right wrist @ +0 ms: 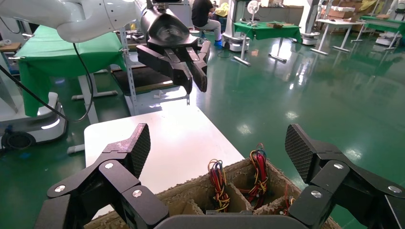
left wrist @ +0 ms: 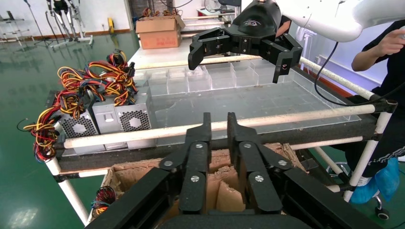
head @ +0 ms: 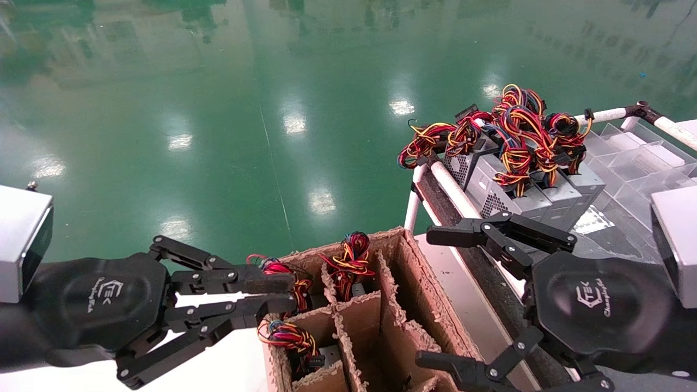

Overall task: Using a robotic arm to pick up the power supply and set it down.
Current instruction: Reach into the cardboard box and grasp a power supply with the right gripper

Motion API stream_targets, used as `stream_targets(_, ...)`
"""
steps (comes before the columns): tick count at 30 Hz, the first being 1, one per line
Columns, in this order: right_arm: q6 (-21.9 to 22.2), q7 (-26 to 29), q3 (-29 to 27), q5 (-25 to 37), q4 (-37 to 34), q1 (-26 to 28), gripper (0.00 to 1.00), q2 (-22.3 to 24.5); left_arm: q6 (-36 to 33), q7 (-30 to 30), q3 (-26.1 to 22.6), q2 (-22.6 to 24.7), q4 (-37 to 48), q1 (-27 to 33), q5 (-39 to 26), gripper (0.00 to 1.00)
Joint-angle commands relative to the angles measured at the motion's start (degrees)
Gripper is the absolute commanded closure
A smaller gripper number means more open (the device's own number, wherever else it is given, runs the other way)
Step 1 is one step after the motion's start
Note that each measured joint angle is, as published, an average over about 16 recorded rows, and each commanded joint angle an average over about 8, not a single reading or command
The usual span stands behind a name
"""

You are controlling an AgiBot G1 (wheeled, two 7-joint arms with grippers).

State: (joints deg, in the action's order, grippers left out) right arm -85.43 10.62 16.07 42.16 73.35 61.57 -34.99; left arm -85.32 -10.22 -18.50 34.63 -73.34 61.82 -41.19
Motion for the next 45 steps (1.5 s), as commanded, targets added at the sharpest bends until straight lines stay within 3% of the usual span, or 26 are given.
stream_targets(1,-0.12,0.07,-0.02,-0.16,0.03,0.01,0.0,-0.01,0.0,0.0,0.0,0.0,0.0,0.0,0.0,0.0)
stream_targets(12,5.02,-2.28,1.75,7.04,-0.76,-0.99,0.0,-1.07,-0.01,0.02,-0.03,0.0,0.03,0.02,0.01,0.0)
stream_targets(24,8.88,-6.26,7.76,16.96,-5.37,0.31,0.0,-10.4,0.0,0.04,-0.07,-0.01,0.04,0.04,0.04,0.0)
stream_targets(30,8.6,-7.86,9.96,19.43,-8.29,1.83,0.0,-14.42,0.0,0.02,-0.04,-0.01,0.02,0.02,0.02,0.0)
stream_targets(36,8.58,-8.43,10.37,20.2,-8.93,2.38,0.0,-15.32,0.0,0.0,-0.01,0.0,0.0,0.0,0.0,0.0)
stream_targets(45,12.8,-8.48,13.66,24.73,-11.43,2.4,0.0,-22.29,-0.01,0.02,-0.02,0.0,0.03,0.02,0.01,0.0)
